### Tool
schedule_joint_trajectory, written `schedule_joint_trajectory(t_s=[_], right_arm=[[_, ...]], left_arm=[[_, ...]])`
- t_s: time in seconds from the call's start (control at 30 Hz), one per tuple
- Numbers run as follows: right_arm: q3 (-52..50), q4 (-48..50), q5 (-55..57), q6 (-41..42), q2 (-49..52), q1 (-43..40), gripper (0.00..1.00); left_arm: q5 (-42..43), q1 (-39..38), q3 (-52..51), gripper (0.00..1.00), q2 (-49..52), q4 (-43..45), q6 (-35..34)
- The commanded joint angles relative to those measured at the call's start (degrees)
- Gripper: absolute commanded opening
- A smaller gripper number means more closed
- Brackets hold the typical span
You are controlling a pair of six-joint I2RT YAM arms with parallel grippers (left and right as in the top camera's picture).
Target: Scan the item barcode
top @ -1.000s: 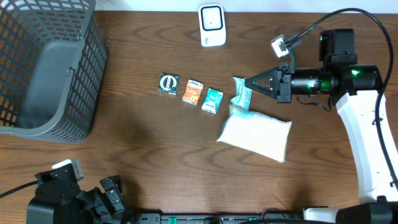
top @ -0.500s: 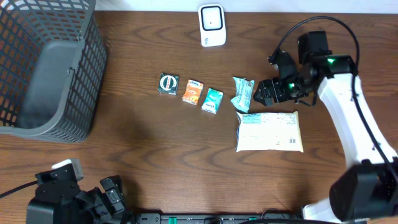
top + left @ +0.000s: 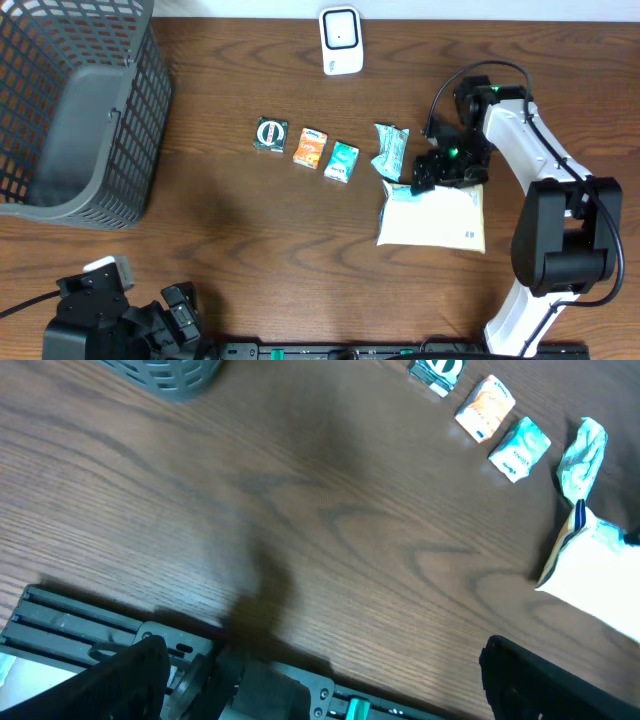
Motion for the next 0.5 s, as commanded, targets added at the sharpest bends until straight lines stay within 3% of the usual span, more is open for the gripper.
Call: schedule_joint_trajectory(t_s=[0.0,0.47], right_arm=[[0.24,-5.27,-5.09,-2.29,-0.87,-0.09,0.91],[-0.04,-10.03,-3.61,-2.56,-0.85,6.10,0.92]], left_arm=[[-0.37,0.22,0.00,0.97,0.04,0.02,-0.50],[-0.37,0.22,0.00,0.98,0.04,0.02,-0.50]])
